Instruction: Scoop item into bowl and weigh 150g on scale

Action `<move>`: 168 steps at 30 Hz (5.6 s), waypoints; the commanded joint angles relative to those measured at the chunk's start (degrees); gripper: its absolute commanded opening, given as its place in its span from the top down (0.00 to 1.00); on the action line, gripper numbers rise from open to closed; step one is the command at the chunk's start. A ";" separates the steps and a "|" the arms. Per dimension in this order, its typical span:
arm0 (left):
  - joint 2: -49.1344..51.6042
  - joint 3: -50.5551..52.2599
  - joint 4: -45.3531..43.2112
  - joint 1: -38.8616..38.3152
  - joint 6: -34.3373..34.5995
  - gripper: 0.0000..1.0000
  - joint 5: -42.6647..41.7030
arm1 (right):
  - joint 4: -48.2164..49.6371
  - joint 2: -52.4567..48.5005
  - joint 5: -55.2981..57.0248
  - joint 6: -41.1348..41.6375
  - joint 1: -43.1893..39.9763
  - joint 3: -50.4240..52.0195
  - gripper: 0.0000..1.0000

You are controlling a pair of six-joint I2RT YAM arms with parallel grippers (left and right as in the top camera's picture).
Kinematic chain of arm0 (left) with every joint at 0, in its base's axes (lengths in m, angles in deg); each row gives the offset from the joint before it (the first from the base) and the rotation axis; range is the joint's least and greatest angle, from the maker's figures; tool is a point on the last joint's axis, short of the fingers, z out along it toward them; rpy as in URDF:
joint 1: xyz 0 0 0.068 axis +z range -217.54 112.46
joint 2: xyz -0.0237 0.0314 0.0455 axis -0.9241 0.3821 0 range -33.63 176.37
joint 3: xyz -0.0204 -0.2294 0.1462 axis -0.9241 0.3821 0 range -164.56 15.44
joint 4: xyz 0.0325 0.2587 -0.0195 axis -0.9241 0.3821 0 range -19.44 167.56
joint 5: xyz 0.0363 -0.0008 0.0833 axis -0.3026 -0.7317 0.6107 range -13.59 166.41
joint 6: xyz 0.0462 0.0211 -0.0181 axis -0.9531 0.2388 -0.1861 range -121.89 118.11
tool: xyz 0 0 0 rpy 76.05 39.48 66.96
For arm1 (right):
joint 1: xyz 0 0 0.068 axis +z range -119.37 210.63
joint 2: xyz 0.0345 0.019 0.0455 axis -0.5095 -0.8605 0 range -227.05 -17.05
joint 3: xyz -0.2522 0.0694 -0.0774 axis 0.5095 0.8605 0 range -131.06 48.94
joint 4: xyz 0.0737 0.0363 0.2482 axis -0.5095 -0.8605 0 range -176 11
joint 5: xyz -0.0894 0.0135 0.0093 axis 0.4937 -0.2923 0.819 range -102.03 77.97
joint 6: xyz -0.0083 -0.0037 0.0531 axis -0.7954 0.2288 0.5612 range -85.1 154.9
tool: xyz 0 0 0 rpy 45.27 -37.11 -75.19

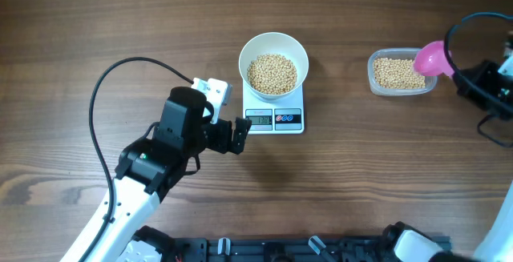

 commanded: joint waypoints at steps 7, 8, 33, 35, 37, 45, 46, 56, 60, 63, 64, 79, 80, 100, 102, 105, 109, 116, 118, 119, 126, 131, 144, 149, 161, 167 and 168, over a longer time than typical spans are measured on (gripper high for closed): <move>-0.72 0.22 -0.15 -0.04 -0.72 0.00 -0.26 | -16.50 -17.07 10.08 -7.96 9.49 -21.42 0.96; -0.72 0.22 -0.15 -0.04 -0.72 0.00 -0.26 | -16.83 -17.55 11.58 -7.78 10.05 -23.08 0.96; -0.72 0.22 -0.15 -0.04 -0.72 0.00 -0.26 | 2.10 -18.40 25.29 -9.77 16.09 -6.12 0.96; -0.72 0.22 -0.15 -0.04 -0.72 0.00 -0.28 | 2.29 -18.40 30.03 -9.70 17.62 -6.12 0.95; -0.72 0.22 -0.15 -0.04 -0.72 0.00 -0.26 | 2.71 -18.60 35.47 -9.66 19.12 -6.10 0.95; -0.72 0.22 -0.15 -0.04 -0.72 0.00 -0.26 | 4.42 -20.50 38.56 -9.62 22.08 -6.03 0.95; -0.72 0.22 -0.15 -0.04 -0.70 0.00 -0.26 | 4.37 -21.03 38.62 -9.68 22.08 -6.03 0.96; -0.72 0.22 -0.15 -0.04 -0.72 0.00 -0.26 | 4.76 -25.29 39.15 -9.66 22.27 -6.03 0.95; -0.72 0.22 -0.15 -0.04 -0.72 0.00 -0.26 | 4.59 -25.64 38.71 -9.64 23.12 -6.03 0.96; -0.72 0.22 -0.15 -0.04 -0.72 0.00 -0.26 | 4.63 -25.64 35.98 -9.70 23.58 -6.03 0.95; -0.72 0.22 -0.15 -0.04 -0.72 0.00 -0.26 | 4.68 -25.64 34.80 -9.73 23.58 -6.03 0.96; -0.72 0.22 -0.15 -0.04 -0.72 0.00 -0.26 | 5.42 -26.03 41.90 -9.44 23.58 -6.03 0.95; -0.72 0.22 -0.15 -0.04 -0.72 0.00 -0.26 | 5.29 -26.14 41.44 -9.46 23.58 -6.03 0.96; -0.72 0.22 -0.15 -0.04 -0.72 0.00 -0.26 | 5.77 -26.25 31.23 -9.70 23.58 -2.45 0.96; -0.72 0.22 -0.15 -0.04 -0.72 0.00 -0.26 | 5.42 -26.25 28.79 -9.68 23.56 -2.45 0.96; -0.72 0.22 -0.15 -0.04 -0.72 0.00 -0.26 | 4.76 -26.25 26.14 -9.66 23.56 -2.45 0.96; -0.72 0.22 -0.15 -0.04 -0.72 0.00 -0.26 | 4.55 -26.25 24.44 -9.66 23.56 -2.45 0.96; -0.72 0.22 -0.15 -0.04 -0.72 0.00 -0.26 | 4.85 -26.25 15.30 -9.68 21.20 -2.45 0.96; -0.72 0.22 -0.15 -0.04 -0.72 0.00 -0.26 | 4.85 -26.25 12.98 -9.68 19.54 -2.45 0.96; -0.72 0.22 -0.15 -0.04 -0.72 0.00 -0.26 | 4.85 -26.25 10.51 -9.73 17.73 -2.45 0.96; -0.72 0.22 -0.15 -0.04 -0.72 0.00 -0.26 | 4.52 -26.25 0.70 -11.63 10.56 -2.27 0.96; -0.72 0.22 -0.15 -0.04 -0.72 0.00 -0.26 | 3.65 -26.25 -2.03 -11.63 6.64 -2.27 0.96; -0.72 0.22 -0.15 -0.04 -0.72 0.00 -0.26 | 1.77 -29.77 -11.06 -12.68 3.17 -1.05 0.96; -0.72 0.22 -0.15 -0.04 -0.72 0.00 -0.26 | 2.19 -29.77 -15.45 -12.68 3.17 -1.05 0.96; -0.72 0.22 -0.15 -0.04 -0.72 0.00 -0.26 | 1.81 -29.79 -15.85 -12.28 -0.83 -0.17 0.96; -0.72 0.22 -0.15 -0.04 -0.72 0.00 -0.26 | 3.19 -29.88 -22.75 -14.19 -5.46 4.17 0.96; -0.72 0.22 -0.15 -0.04 -0.72 0.00 -0.26 | 3.85 -29.88 -24.28 -14.19 -6.45 4.94 0.96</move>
